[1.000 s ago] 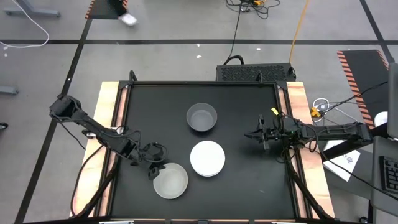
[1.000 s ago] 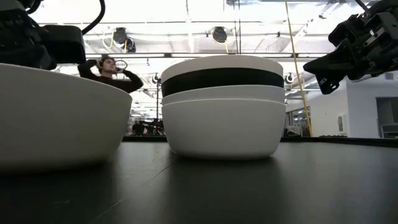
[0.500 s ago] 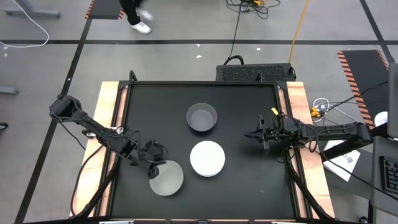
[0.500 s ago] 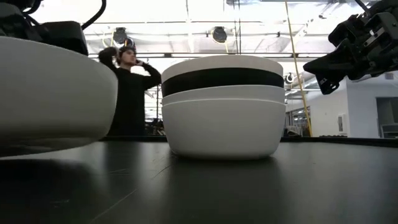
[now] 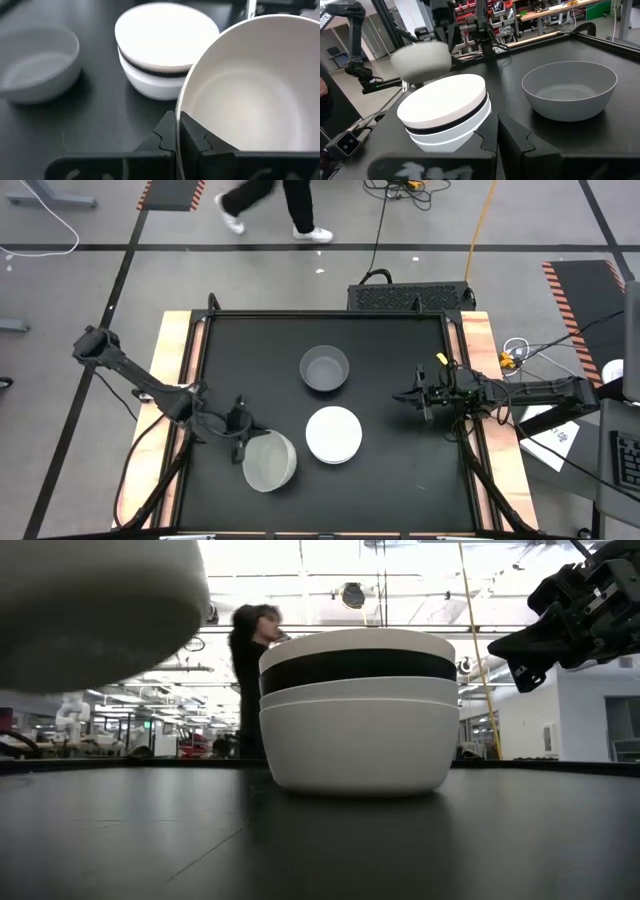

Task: Nest bowls inside each other
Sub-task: Stack the gray bowl on the white bowl

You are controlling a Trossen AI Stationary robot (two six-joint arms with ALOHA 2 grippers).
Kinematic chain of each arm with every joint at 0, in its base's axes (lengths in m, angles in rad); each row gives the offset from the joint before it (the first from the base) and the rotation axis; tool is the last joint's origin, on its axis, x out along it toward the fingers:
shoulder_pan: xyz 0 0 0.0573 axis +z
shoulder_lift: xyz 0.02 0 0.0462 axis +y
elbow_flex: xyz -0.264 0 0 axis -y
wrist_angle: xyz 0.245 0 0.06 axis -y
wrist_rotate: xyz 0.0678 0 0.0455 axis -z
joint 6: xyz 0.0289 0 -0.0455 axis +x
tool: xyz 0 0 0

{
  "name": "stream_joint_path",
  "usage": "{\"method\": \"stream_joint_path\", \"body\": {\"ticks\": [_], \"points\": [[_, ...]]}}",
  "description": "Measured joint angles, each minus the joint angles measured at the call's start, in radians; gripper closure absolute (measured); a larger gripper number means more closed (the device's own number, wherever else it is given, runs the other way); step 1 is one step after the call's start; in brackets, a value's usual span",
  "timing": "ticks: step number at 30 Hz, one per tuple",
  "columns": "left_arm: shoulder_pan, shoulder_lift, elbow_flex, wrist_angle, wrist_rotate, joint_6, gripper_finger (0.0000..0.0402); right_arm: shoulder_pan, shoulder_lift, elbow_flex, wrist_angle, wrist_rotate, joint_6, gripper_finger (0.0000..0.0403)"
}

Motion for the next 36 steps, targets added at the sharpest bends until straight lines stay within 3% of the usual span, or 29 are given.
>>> {"method": "stream_joint_path", "body": {"ticks": [9,19,36], "points": [[0.013,-0.168,0.000,-0.013,-0.109,0.186,0.0400,0.000,0.000,0.000,0.000,0.000,0.000,0.0403],[0.089,-0.272,-0.052,-0.007,-0.166,0.236,0.0400,0.000,0.000,0.000,-0.009,0.000,0.000,0.0403],[0.142,-0.395,-0.354,0.449,-0.077,0.274,0.0400,0.000,0.000,0.000,-0.014,0.000,0.000,0.0403]]}}
